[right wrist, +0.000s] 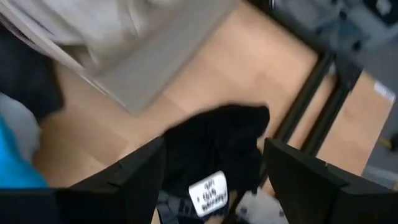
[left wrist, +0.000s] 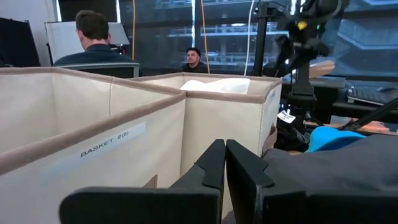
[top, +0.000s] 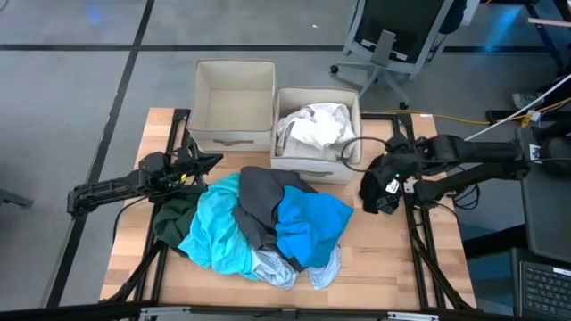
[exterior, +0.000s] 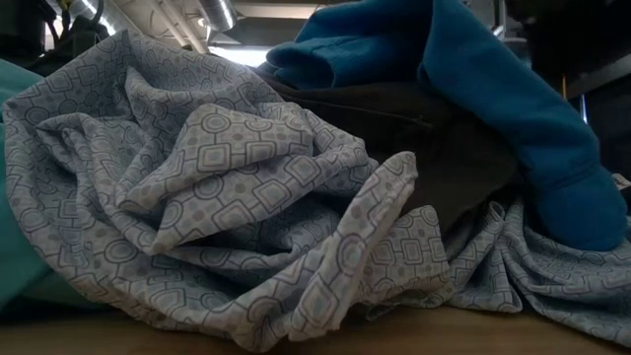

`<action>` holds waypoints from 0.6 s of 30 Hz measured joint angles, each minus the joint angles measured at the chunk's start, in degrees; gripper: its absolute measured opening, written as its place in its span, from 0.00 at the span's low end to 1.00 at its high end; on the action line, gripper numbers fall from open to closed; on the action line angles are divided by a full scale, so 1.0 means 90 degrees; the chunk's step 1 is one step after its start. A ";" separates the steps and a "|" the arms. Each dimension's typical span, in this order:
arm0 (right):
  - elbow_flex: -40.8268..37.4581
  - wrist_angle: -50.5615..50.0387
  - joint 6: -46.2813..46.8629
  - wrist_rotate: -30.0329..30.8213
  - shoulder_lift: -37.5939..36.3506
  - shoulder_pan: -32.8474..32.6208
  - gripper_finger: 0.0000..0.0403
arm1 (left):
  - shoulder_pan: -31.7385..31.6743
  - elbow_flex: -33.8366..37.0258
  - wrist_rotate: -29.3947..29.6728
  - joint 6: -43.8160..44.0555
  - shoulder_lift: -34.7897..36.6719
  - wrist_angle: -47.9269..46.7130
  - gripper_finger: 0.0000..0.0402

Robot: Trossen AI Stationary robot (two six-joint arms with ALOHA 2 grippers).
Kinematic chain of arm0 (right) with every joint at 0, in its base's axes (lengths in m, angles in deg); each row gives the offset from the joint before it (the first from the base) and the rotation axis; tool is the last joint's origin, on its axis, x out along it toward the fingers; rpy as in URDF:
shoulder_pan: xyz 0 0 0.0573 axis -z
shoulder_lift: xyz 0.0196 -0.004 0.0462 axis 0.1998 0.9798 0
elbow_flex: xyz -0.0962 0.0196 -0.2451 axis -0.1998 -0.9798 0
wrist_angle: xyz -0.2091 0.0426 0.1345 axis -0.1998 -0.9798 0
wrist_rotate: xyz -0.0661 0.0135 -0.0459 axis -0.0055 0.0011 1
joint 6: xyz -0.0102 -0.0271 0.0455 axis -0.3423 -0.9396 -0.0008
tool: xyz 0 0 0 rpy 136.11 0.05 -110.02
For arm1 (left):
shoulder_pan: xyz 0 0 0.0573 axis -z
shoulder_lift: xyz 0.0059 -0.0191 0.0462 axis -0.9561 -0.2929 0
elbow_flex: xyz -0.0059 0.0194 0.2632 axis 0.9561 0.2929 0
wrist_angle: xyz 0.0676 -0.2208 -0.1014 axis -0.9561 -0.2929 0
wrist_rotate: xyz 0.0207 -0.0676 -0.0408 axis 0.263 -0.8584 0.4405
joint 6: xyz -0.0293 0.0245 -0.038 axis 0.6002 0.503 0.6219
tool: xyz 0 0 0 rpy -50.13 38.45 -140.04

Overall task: Sort clothes
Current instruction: Put the black boxer shorts into the right laundry organizer

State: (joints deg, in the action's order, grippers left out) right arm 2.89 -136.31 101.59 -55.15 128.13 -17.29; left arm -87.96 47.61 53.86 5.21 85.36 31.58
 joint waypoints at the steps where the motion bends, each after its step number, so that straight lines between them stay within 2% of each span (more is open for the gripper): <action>1: -0.0202 -0.0005 0.0130 -0.0111 -0.0055 0.0000 0.67 | -0.0001 0.0000 0.0000 0.0002 -0.0001 0.0000 0.01; 10: -0.1702 0.0349 0.0735 -0.0963 -0.0109 0.0017 0.67 | -0.0002 -0.0002 0.0000 0.0002 -0.0002 0.0005 0.01; 18: -0.2619 0.1485 0.0940 -0.1040 -0.0106 0.0017 0.67 | 0.0000 0.0000 0.0000 0.0002 -0.0001 0.0002 0.01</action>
State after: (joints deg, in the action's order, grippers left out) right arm -20.68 -122.95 110.05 -64.52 127.18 -17.13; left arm -87.96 47.61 53.86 5.22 85.36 31.61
